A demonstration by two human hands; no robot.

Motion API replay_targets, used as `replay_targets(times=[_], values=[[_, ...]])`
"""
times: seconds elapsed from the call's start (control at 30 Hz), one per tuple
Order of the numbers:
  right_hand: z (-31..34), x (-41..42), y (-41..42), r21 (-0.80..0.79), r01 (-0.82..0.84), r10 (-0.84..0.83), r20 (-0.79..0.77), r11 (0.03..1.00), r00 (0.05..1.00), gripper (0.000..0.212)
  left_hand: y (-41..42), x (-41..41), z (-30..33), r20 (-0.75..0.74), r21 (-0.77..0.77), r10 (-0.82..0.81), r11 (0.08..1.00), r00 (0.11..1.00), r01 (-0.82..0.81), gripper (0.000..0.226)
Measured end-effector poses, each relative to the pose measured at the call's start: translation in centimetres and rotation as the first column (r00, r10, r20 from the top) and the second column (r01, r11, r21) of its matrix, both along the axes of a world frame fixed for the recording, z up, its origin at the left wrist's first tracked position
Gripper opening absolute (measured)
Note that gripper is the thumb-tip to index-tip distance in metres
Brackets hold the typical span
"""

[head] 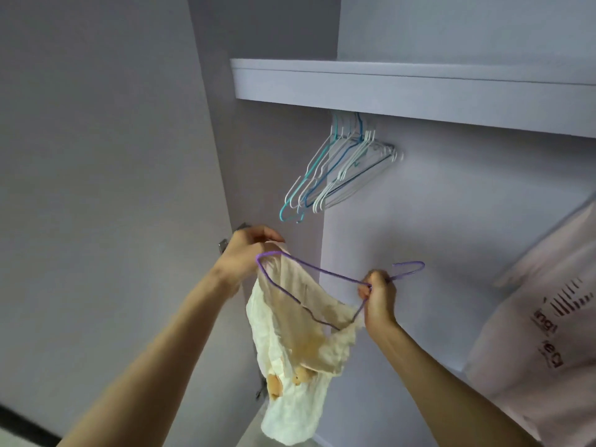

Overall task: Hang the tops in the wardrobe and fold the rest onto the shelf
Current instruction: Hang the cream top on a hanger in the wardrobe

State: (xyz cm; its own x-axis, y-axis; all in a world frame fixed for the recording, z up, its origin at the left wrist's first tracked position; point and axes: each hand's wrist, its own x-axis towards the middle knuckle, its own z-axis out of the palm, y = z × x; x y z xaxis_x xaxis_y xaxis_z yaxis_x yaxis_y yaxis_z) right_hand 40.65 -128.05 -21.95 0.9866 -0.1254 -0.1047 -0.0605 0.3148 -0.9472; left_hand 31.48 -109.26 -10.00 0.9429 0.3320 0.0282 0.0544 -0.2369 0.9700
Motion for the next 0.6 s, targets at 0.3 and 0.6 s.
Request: replay_targets(times=[0.3,0.6], values=[[1.0,1.0,-0.5,-0.643,0.181,0.158,0.433,0.745,0.888,0.006,4.0,-1.4,-2.6,-0.171,0.821,0.401,0.563,0.900,-0.095,0.030],[3.9,2.1,-1.1,-0.602,0.266,0.130,0.532,0.753,0.837,0.012,5.4,-1.7,-3.3,-0.192,0.853,0.421,0.519,0.887,-0.062,0.033]])
